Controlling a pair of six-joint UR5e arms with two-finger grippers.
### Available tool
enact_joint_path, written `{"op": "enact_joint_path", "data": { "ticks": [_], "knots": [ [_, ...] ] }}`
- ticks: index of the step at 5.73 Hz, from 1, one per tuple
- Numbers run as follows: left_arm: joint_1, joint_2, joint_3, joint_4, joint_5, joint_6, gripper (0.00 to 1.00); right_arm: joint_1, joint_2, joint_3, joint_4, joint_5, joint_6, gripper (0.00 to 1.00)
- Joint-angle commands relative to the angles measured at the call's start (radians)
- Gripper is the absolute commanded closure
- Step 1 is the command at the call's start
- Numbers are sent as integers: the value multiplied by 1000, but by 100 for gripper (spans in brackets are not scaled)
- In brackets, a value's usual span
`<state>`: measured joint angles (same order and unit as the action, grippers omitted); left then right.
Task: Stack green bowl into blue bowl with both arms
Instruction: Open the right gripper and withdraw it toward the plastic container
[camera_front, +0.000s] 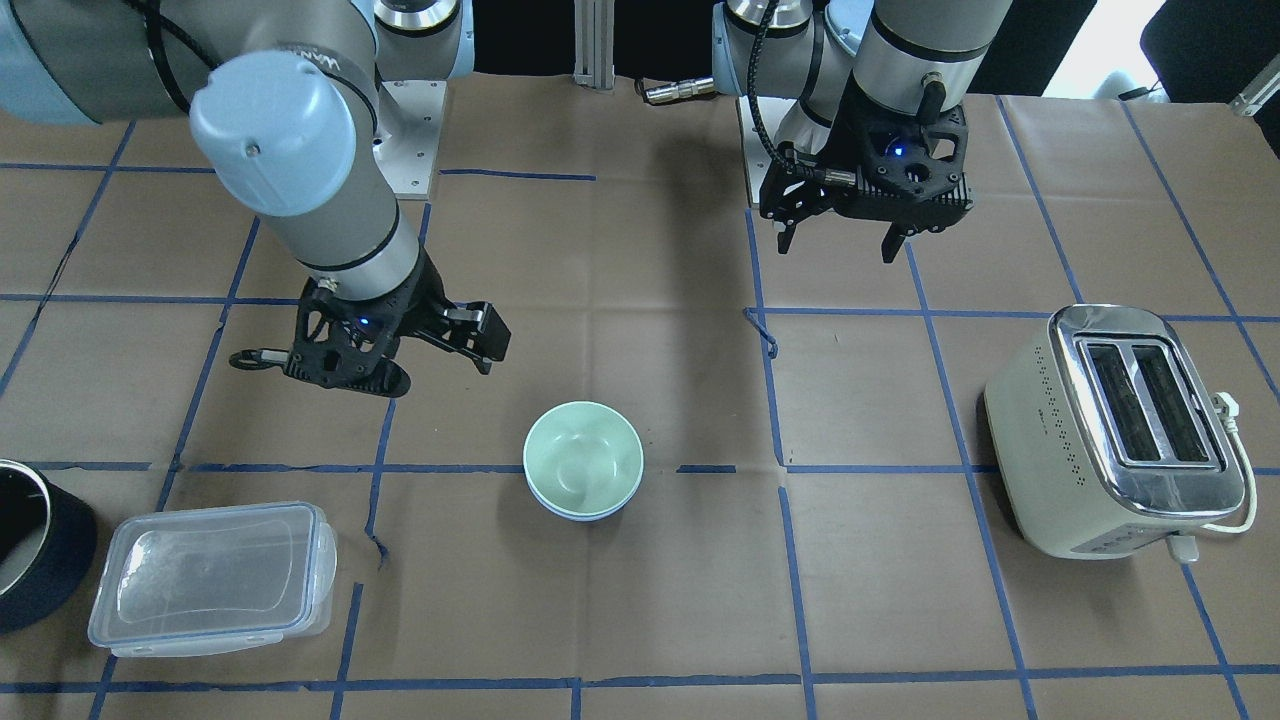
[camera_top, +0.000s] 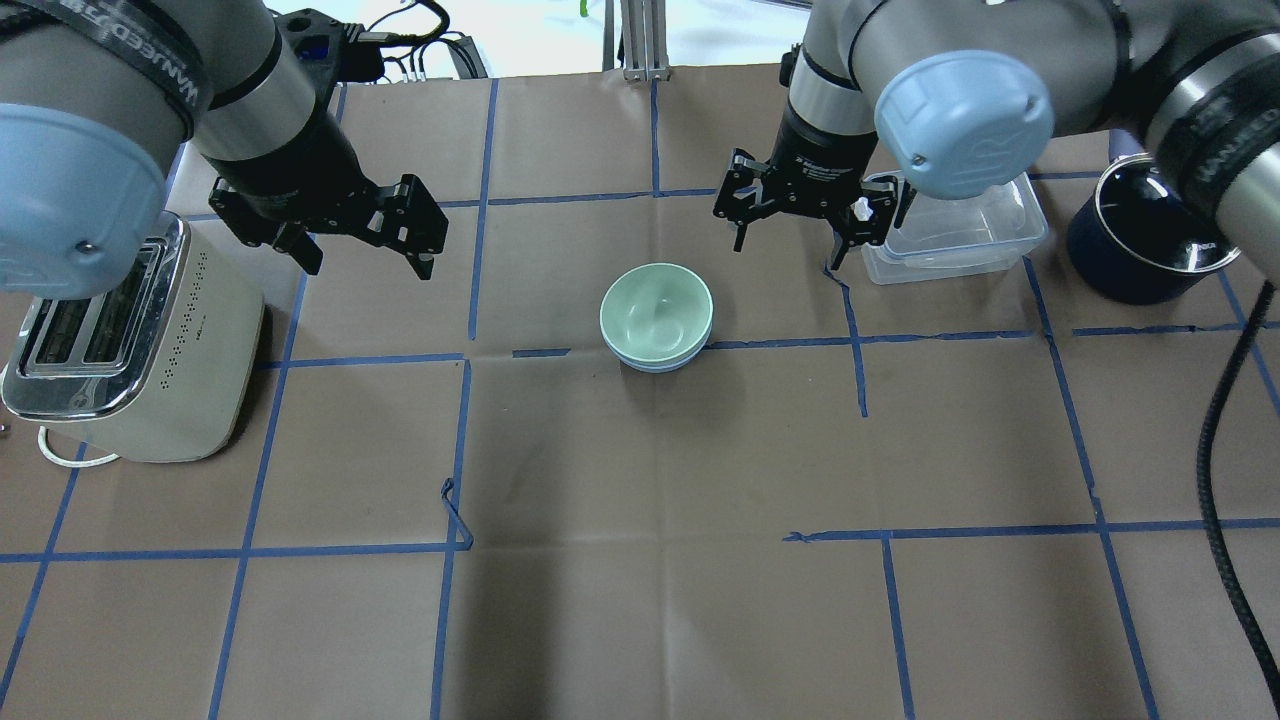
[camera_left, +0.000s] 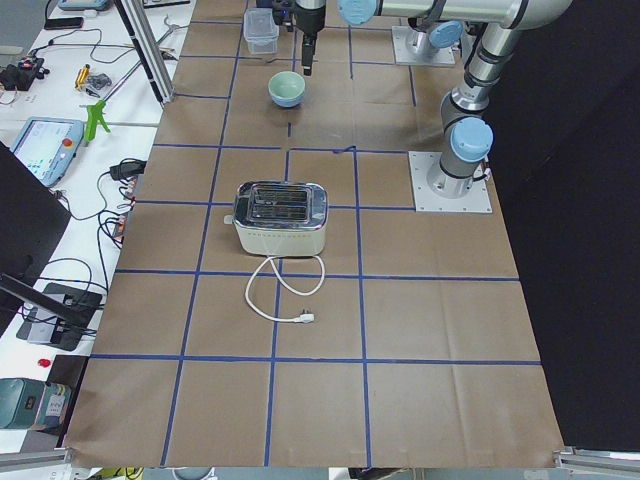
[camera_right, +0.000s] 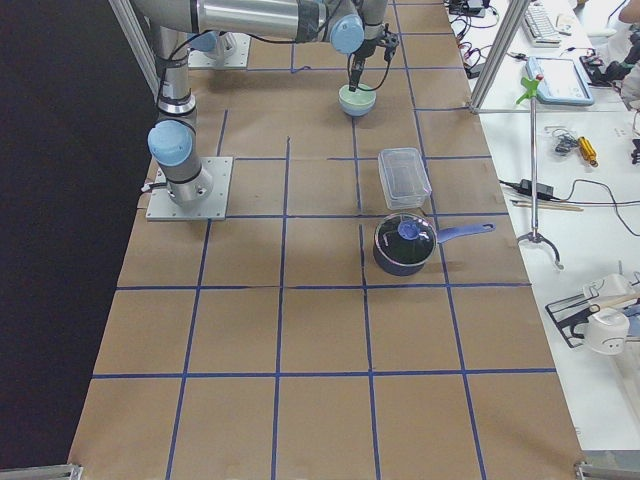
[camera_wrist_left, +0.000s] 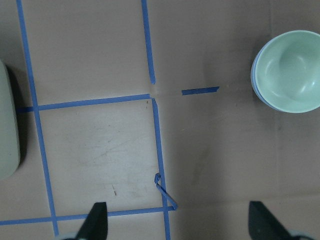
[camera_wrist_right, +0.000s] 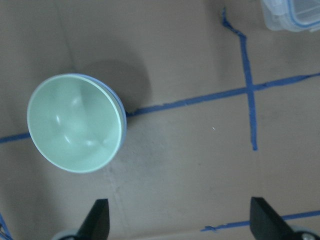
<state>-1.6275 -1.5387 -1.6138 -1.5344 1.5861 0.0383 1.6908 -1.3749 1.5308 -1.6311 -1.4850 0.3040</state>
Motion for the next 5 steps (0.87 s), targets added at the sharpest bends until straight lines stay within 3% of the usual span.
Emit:
{"op": "enact_joint_path", "data": {
  "ticks": [1, 5],
  "knots": [
    [0, 0, 0, -1, 2, 0, 2, -89, -134, 5, 168, -78, -141, 0],
    [0, 2, 2, -3, 3, 0, 2, -92, -187, 5, 217, -83, -135, 0]
  ]
}}
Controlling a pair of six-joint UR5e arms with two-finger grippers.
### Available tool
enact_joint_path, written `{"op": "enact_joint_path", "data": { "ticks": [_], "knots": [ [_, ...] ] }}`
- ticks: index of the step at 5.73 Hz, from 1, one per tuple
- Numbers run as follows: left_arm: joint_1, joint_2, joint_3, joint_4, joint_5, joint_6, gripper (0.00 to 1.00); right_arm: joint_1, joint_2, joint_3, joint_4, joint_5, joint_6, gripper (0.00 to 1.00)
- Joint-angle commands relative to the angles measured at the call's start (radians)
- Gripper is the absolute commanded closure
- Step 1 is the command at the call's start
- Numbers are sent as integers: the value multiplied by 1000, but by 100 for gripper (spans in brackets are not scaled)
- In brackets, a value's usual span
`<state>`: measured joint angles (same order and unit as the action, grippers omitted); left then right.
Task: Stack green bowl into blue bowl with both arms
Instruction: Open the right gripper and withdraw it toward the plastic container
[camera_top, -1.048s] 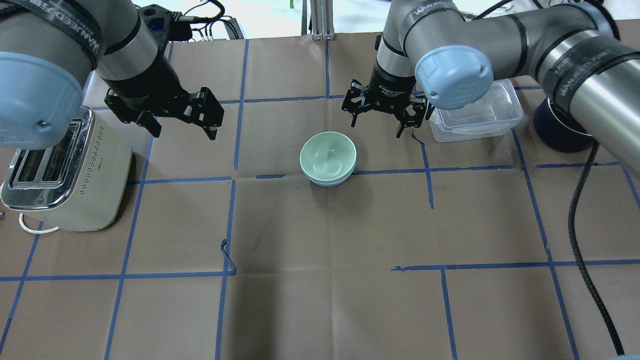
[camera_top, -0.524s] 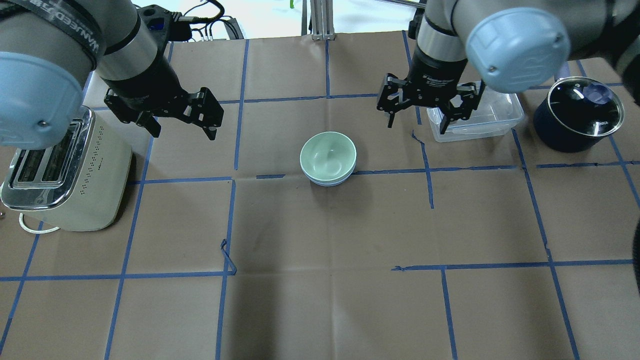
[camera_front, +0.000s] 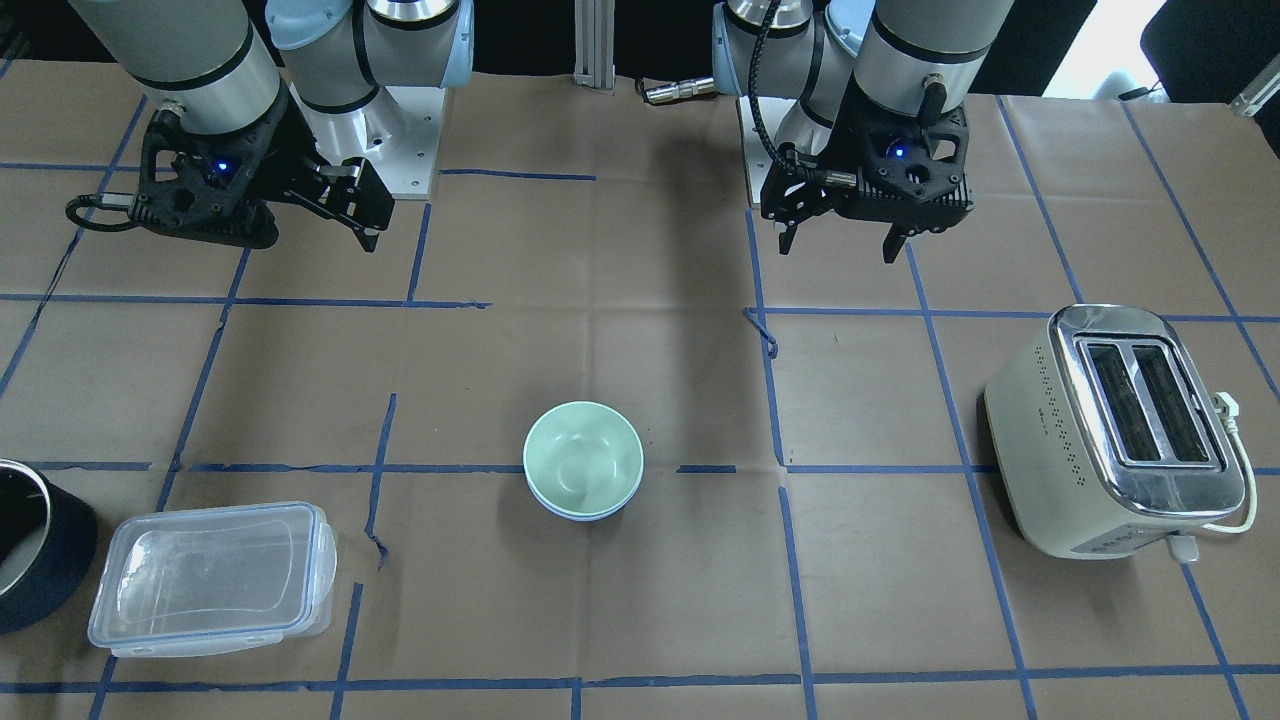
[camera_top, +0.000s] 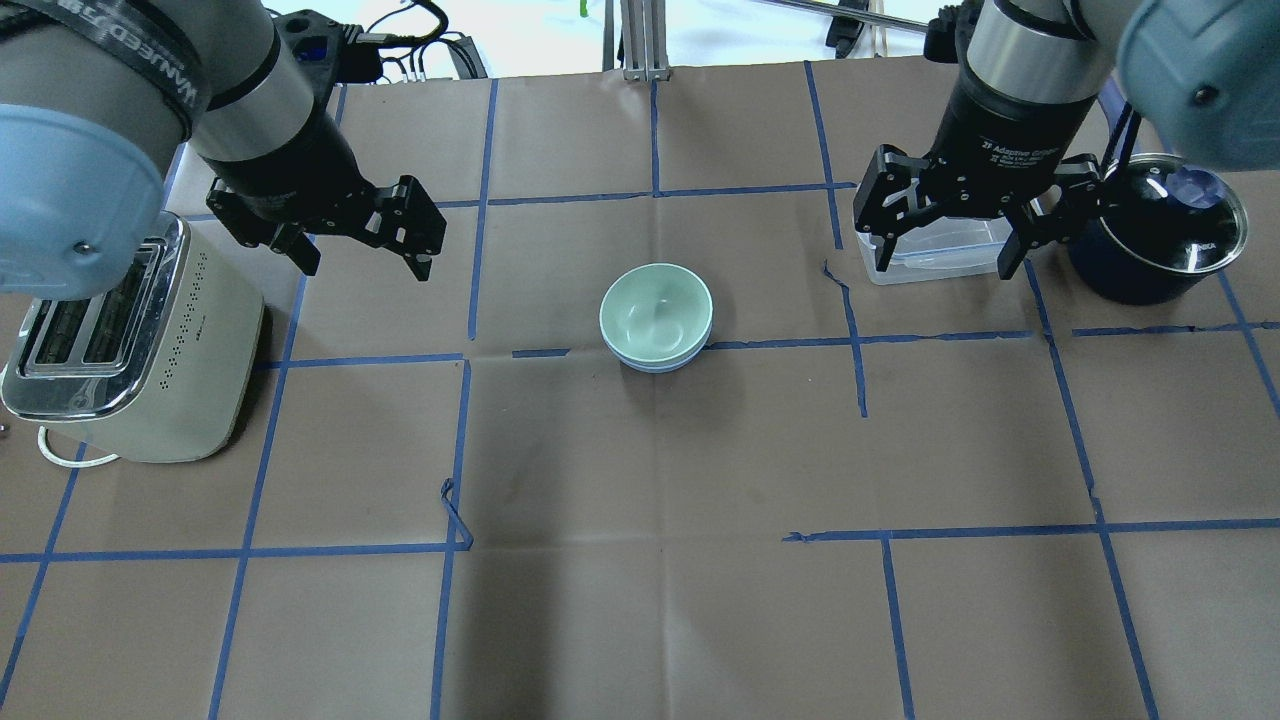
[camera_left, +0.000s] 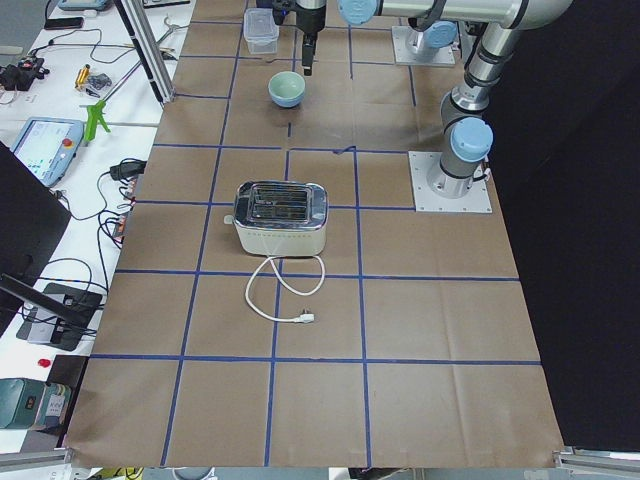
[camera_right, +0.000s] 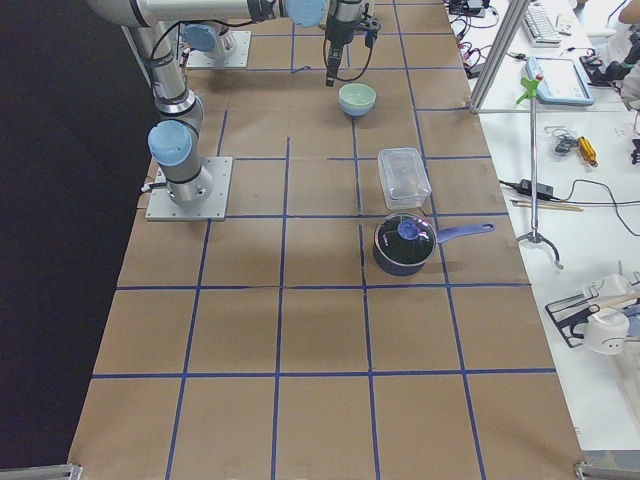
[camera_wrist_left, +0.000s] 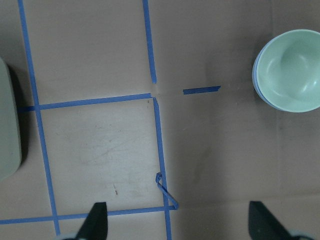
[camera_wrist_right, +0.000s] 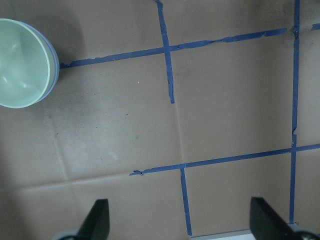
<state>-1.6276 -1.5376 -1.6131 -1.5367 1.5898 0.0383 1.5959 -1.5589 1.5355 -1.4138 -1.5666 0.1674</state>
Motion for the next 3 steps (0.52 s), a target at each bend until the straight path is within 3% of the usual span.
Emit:
{"op": "enact_joint_path", "data": {
  "ticks": [1, 3],
  "knots": [
    [0, 1, 1, 0, -1, 0, 2, 4, -1, 0, -1, -1, 0, 0],
    [-2, 1, -1, 0, -2, 0, 2, 2, -1, 0, -1, -3, -6, 0]
  ]
}}
